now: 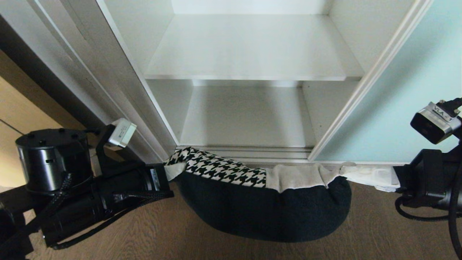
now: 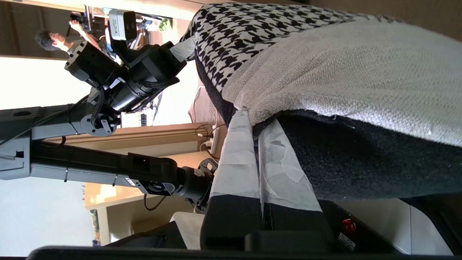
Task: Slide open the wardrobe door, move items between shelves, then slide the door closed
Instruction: Place the pillow on the lower shelf
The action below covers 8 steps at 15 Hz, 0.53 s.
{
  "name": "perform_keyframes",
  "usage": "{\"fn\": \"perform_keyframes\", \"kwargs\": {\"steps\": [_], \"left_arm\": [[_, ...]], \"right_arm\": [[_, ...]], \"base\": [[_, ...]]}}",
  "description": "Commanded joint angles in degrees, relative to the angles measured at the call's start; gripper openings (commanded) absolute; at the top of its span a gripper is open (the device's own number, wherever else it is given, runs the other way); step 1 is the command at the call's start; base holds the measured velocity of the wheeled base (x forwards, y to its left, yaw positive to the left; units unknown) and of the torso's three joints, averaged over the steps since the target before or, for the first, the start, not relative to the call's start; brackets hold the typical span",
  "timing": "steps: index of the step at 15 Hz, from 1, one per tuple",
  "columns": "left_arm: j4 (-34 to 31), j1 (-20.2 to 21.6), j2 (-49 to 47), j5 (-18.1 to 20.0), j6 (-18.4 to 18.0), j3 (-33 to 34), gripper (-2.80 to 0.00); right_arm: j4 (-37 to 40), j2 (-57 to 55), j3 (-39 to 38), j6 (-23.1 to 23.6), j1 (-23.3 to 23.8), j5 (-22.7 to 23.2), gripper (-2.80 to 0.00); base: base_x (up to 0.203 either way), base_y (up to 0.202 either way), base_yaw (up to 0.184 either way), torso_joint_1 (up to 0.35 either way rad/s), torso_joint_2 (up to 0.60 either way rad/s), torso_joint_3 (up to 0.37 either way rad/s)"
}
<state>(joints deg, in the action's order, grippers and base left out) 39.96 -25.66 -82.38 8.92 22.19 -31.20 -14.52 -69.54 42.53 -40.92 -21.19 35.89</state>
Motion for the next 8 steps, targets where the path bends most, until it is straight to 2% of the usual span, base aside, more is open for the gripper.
{"fn": "perform_keyframes", "kwargs": {"steps": [1,8], "left_arm": [[0.2,0.0,-0.3,0.1,0.1,0.0,-2.80],[0.2,0.0,-1.6,0.0,0.0,-0.2,-2.80]], "right_arm": [[-0.1,0.0,0.0,-0.2,-0.1,0.2,-2.80],[-0.2,-0.9,0.1,-0.1,0.0,0.2,-2.80]], "base": [[0.000,0.000,0.000,-0.002,0.00,-0.197],[0.000,0.000,0.000,0.003,0.00,-0.199]]}}
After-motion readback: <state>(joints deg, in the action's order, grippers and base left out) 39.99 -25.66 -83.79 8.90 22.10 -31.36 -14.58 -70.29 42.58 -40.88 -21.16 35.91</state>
